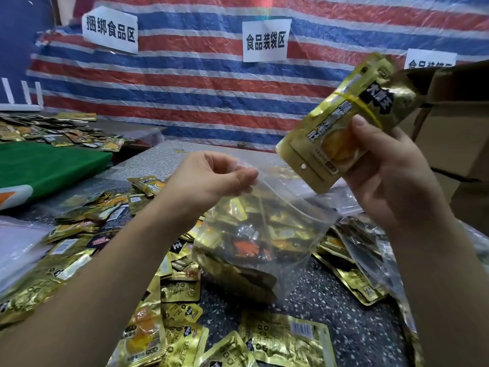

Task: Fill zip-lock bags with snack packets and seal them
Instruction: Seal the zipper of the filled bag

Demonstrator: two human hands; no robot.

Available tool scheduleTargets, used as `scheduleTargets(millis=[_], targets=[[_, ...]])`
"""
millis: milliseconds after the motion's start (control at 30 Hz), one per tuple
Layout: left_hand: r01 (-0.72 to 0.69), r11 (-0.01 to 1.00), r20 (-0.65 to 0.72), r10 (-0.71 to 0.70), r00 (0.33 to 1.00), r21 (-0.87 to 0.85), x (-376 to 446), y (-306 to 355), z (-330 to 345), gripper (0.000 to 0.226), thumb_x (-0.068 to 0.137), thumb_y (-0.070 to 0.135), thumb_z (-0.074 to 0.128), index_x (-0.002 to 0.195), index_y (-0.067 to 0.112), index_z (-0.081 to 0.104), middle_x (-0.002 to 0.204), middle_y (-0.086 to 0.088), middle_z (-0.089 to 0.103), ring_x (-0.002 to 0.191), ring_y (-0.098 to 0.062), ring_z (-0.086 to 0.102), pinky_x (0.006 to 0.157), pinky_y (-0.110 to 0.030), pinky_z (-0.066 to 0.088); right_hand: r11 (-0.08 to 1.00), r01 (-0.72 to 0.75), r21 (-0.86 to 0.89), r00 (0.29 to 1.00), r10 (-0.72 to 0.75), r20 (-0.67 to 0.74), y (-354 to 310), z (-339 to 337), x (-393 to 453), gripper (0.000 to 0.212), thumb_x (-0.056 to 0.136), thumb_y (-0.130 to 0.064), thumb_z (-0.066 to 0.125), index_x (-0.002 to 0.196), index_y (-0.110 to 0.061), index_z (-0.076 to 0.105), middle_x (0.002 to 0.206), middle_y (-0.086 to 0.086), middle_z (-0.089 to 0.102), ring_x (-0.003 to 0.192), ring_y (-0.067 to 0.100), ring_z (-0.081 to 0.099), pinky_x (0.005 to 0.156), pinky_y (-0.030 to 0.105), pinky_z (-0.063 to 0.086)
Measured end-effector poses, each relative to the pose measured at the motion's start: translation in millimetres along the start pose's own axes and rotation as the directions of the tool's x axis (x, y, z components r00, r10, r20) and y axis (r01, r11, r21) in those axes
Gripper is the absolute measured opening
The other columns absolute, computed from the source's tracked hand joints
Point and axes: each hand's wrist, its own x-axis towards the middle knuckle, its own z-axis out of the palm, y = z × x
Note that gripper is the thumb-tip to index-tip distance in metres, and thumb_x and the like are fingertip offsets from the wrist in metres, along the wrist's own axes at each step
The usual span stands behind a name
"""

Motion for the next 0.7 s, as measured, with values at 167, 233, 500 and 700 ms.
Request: scheduleTargets(millis=[167,233,500,700], targets=[[-0.011,1.0,-0.009,0.011,1.0,-0.016,0,1,-1,0.013,0.068,0.029,0.074,0.071,0.017,0.078,0.077,-0.008,0.074,0.072,-0.013,0.068,0.074,-0.025,0.057,0.983,0.006,-0.181,0.999,0.002,0.04,7,2,-3,0.05,0.082,-0.013,0.068,0.127,0.0,0.052,0.113,0.013,0.07,0.104,0.026,0.07,0.084,0.037,0.058],[-0.012,0.999,-0.024,0.011,1.0,-0.034,0,1,-1,0.015,0.067,0.029,0.074,0.071,0.014,0.078,0.076,-0.008,0.074,0.071,-0.013,0.068,0.073,-0.024,0.057,0.97,-0.019,-0.242,0.996,0.04,0.08,8,-1,-3,0.054,0.079,-0.016,0.071,0.127,0.001,0.053,0.111,0.013,0.071,0.104,0.028,0.07,0.084,0.037,0.057],[-0.021,1.0,-0.032,0.021,0.999,-0.009,0,0,-1,0.02,0.066,0.038,0.073,0.073,0.02,0.08,0.078,-0.007,0.076,0.074,-0.013,0.07,0.079,-0.028,0.058,0.849,-0.053,-0.525,0.947,0.21,0.243,9,-4,-8,0.051,0.07,-0.019,0.08,0.116,-0.014,0.06,0.107,0.007,0.075,0.102,0.025,0.072,0.084,0.036,0.06],[-0.021,1.0,-0.057,0.021,0.998,0.001,3,-3,2,0.021,0.071,0.036,0.068,0.069,0.018,0.079,0.075,-0.004,0.075,0.072,-0.013,0.07,0.077,-0.028,0.059,0.672,-0.001,-0.741,0.906,0.314,0.284,10,3,-12,0.039,0.082,-0.003,0.075,0.116,-0.017,0.062,0.111,0.006,0.074,0.104,0.023,0.071,0.091,0.043,0.059]])
